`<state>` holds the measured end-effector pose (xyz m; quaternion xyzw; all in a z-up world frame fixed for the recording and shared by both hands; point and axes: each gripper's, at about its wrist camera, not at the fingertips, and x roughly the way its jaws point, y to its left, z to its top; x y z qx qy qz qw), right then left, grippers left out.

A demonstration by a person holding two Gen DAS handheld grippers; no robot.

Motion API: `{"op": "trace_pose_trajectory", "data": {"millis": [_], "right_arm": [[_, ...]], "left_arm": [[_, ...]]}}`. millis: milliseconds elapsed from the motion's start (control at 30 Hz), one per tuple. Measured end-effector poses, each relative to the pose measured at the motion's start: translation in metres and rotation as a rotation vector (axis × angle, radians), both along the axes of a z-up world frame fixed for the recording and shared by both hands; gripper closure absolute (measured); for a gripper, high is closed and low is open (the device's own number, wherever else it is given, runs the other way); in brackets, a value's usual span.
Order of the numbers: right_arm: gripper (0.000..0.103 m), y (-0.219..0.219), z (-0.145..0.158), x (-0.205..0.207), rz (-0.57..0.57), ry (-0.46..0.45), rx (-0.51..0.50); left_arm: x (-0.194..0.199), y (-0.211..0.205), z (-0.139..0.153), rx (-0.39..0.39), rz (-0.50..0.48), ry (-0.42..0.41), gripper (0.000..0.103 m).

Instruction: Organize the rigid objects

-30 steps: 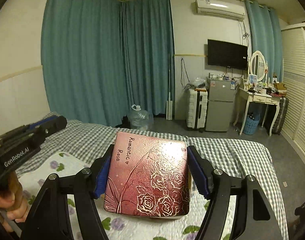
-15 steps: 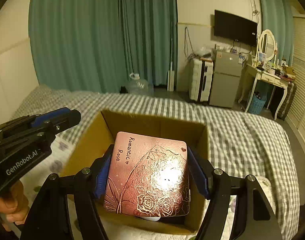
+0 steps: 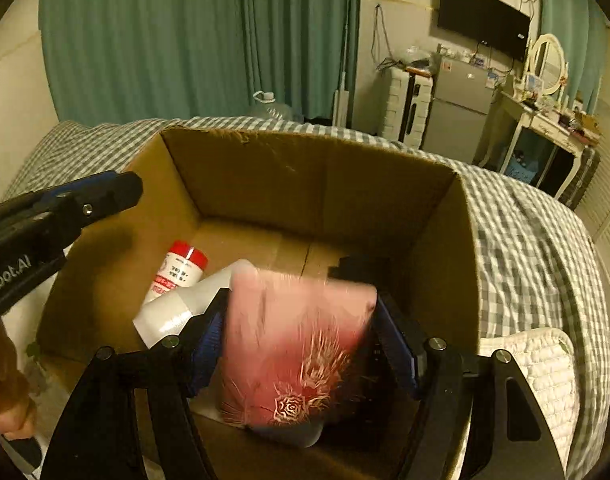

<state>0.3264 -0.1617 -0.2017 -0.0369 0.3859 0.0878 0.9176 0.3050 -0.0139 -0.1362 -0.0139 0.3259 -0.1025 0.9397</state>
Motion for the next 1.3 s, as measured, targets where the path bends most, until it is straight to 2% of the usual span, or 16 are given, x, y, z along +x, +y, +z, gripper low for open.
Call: {"op": "trace_pose_trajectory", "data": {"millis": [67,300,367,400,467,667,833,1000,1300], "right_arm": [[0.023,-0.004,0.003,-0.002,-0.011,-0.016,0.016],[0.021,-0.015,0.04,-0.018,-0.061,-0.086,0.004],[0.016,-0.015,0.059,-0.026,-0.073,-0.124,-0.005],[0.011,-0.015,0.069,-0.031,-0.08,-0.148,-0.007],[0.009,-0.015,0.091,-0.043,-0.096,-0.204,-0.002],[0.0,-0.013,0.151,-0.083,-0.11,-0.324,0.001],[0.0,-0.011,0.194,-0.124,-0.115,-0.405,0.024],[0.0,-0.011,0.226,-0.165,-0.12,-0.469,0.047],[0.0,-0.016,0.26,-0.231,-0.11,-0.535,0.073]], "left_arm": [[-0.001,0.0,0.003,-0.001,-0.005,-0.001,0.081],[-0.023,-0.004,0.039,0.023,-0.013,-0.065,0.08],[-0.034,-0.003,0.056,0.016,-0.014,-0.091,0.074],[-0.039,-0.002,0.064,0.013,-0.011,-0.104,0.068],[-0.051,0.001,0.08,0.012,0.0,-0.14,0.057],[-0.092,0.007,0.132,0.008,0.027,-0.225,0.049],[-0.128,0.01,0.167,0.022,0.05,-0.293,0.042],[-0.167,0.019,0.193,0.02,0.074,-0.359,0.04],[-0.222,0.022,0.212,0.028,0.087,-0.44,0.038]]}}
